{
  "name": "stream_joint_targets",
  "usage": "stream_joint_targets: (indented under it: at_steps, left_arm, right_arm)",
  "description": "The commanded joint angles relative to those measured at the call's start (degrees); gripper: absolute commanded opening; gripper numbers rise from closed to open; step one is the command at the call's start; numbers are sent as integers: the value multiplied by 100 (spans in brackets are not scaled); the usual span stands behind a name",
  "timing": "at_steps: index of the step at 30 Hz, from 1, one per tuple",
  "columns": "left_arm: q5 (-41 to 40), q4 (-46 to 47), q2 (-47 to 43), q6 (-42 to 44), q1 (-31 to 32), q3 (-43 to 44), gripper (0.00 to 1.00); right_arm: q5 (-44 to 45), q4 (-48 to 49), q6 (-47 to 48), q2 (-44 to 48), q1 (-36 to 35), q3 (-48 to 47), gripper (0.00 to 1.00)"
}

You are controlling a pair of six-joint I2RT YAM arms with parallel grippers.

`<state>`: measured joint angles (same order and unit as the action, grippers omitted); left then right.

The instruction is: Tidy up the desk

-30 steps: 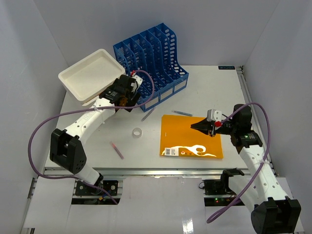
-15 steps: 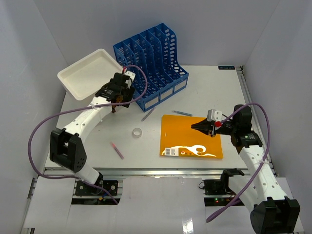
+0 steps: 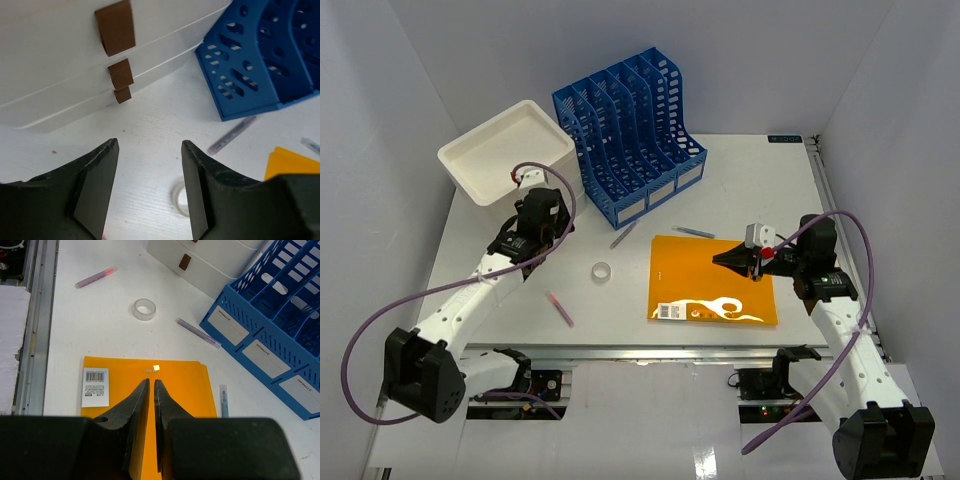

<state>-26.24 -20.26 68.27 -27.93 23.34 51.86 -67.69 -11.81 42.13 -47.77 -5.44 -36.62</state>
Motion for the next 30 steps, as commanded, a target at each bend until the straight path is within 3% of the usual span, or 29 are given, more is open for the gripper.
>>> stream_joint_targets:
  at_steps: [1,6,19,26,30]
  left_arm:
    - [-935,867,172,-764,4,-298,74]
    - [-1354,1523,621,-580,3,-307,80]
    - [-2135,2105,1689,-678,4,113,73]
    - [-2296,2105,1982,-627,-4,267,65]
    - [-2315,2061,2111,-590,4,394,46]
  right_arm:
    - [-113,144,-56,-19,65,32,15]
    - [-122,145,-56,-23,96,32,15]
    - [-107,144,-64,-74,104,15,15]
    - [-96,144,-65,-58,104,15,15]
    - [-69,144,-64,-31,105,6,15]
